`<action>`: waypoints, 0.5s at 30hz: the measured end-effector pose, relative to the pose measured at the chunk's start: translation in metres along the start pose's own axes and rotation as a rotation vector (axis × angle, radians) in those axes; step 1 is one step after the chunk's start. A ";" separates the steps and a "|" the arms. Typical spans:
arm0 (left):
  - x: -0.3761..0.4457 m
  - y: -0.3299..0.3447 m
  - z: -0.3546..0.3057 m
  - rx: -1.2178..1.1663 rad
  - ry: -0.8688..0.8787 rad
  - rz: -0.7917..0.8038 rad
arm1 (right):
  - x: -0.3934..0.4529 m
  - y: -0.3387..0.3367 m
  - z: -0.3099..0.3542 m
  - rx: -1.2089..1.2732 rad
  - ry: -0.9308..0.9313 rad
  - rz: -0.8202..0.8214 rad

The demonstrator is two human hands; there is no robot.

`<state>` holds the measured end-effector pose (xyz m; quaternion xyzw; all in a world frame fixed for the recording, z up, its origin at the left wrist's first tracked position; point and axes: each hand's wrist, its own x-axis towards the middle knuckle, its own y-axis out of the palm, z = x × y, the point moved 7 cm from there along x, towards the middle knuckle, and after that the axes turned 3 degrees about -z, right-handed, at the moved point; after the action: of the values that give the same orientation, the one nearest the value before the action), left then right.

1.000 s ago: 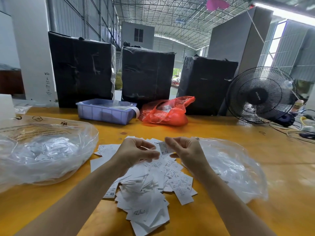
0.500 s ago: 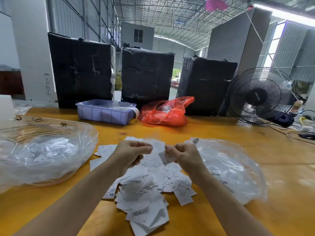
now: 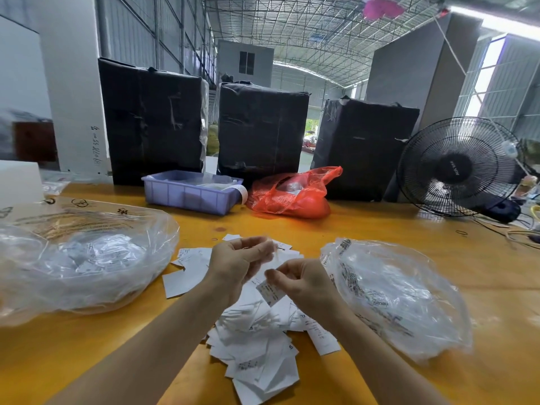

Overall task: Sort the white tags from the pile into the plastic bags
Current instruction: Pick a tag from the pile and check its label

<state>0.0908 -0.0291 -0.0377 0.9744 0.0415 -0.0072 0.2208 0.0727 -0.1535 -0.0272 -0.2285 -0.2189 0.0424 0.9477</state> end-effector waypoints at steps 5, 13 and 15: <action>0.000 -0.002 -0.002 0.094 0.008 -0.002 | 0.000 0.001 -0.002 0.025 0.027 0.008; 0.003 -0.002 -0.002 0.041 0.023 0.030 | -0.002 0.006 0.000 0.006 0.032 0.071; 0.003 -0.002 -0.003 0.070 0.041 0.031 | -0.001 0.004 -0.002 0.052 0.064 0.049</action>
<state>0.0936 -0.0261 -0.0363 0.9820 0.0305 0.0147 0.1860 0.0725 -0.1510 -0.0311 -0.2102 -0.1816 0.0642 0.9585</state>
